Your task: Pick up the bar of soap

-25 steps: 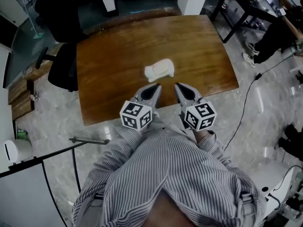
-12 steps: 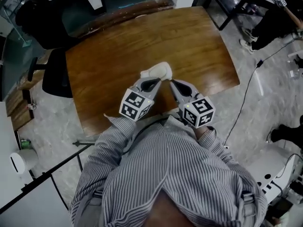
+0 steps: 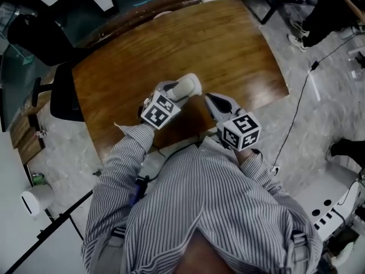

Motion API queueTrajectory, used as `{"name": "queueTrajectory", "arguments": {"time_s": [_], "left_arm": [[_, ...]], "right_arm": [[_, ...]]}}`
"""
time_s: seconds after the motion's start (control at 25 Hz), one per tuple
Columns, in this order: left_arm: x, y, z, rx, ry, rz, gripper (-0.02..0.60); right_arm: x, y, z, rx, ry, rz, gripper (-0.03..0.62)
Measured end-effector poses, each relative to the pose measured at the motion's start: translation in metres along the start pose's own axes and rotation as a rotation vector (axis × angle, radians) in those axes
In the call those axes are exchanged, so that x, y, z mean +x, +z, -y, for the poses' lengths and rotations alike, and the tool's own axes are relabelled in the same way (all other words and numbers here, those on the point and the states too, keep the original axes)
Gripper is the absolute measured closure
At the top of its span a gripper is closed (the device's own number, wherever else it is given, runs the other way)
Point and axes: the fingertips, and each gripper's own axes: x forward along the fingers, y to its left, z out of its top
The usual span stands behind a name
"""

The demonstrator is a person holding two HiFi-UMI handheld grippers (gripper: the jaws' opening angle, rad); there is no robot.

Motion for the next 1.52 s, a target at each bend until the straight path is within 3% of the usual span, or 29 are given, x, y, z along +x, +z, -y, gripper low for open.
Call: {"name": "queueTrajectory", "arguments": {"time_s": [0.2,0.72,1.12,1.24,1.36,1.52], "left_arm": [[0.019,-0.002,-0.001,0.054,-0.051,-0.093,0.290],[0.035,-0.009,-0.007,0.022,-0.156,-0.188,0.314],[0.037,-0.007,-0.007,-0.010,-0.156,-0.153,0.319],[0.028,0.003,-0.004,-0.086,-0.156,-0.089,0.319],[0.008,0.026,-0.003,-0.166,-0.134,0.040,0.319],[-0.034,0.066,-0.011,-0.408,-0.131,0.305,0.319]], "right_arm": [[-0.004,0.000,0.012,0.022,-0.013,0.006,0.592],[-0.012,-0.009,0.031,0.069,-0.030,0.003,0.592],[-0.012,-0.004,0.034,0.067,-0.028,0.019,0.592],[-0.012,0.001,0.032,0.061,-0.021,0.029,0.592],[-0.010,0.008,0.027,0.049,-0.003,0.042,0.592],[-0.002,0.031,0.025,0.024,0.024,0.080,0.592]]}}
